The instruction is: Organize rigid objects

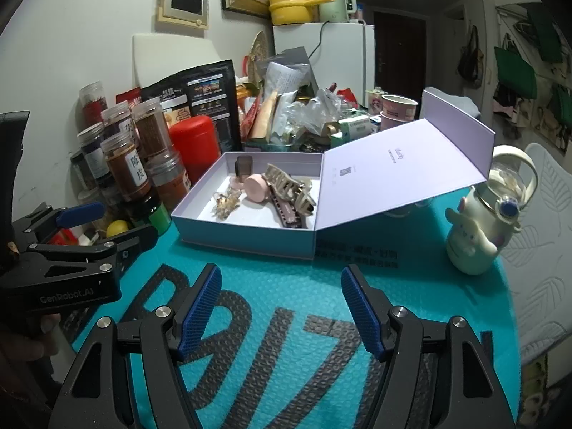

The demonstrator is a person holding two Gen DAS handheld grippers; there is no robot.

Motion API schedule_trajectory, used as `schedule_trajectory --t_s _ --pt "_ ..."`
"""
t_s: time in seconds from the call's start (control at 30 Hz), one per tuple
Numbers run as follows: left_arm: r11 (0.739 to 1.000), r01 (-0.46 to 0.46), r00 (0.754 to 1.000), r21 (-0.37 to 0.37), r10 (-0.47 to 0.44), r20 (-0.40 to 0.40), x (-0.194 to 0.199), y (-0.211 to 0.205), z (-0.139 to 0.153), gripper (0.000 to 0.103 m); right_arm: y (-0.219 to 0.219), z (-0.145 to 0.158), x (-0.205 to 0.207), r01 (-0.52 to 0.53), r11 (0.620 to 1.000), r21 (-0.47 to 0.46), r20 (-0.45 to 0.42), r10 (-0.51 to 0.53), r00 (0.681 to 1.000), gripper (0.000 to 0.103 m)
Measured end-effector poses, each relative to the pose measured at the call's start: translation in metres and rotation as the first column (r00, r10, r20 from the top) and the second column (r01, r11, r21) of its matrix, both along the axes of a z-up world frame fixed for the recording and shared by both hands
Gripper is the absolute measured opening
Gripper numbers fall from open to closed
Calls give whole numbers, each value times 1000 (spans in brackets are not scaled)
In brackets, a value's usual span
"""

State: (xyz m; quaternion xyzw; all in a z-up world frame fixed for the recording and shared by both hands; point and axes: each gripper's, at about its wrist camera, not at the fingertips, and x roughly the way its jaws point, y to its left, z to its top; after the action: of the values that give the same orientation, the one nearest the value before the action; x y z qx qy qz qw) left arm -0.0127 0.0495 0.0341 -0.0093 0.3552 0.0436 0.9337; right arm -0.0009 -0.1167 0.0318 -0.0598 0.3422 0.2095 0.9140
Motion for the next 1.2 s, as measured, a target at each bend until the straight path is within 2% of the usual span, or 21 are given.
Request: schedule_trajectory --t_s 0.93,1.2 --pt "1000 24 1000 -16 -24 -19 5 -3 0 94 -1 5 1 5 1000 7 -1 -5 1000 73" --pt "999 34 999 0 -34 -23 6 -5 -2 94 0 3 3 4 1000 -3 -9 -4 1000 73"
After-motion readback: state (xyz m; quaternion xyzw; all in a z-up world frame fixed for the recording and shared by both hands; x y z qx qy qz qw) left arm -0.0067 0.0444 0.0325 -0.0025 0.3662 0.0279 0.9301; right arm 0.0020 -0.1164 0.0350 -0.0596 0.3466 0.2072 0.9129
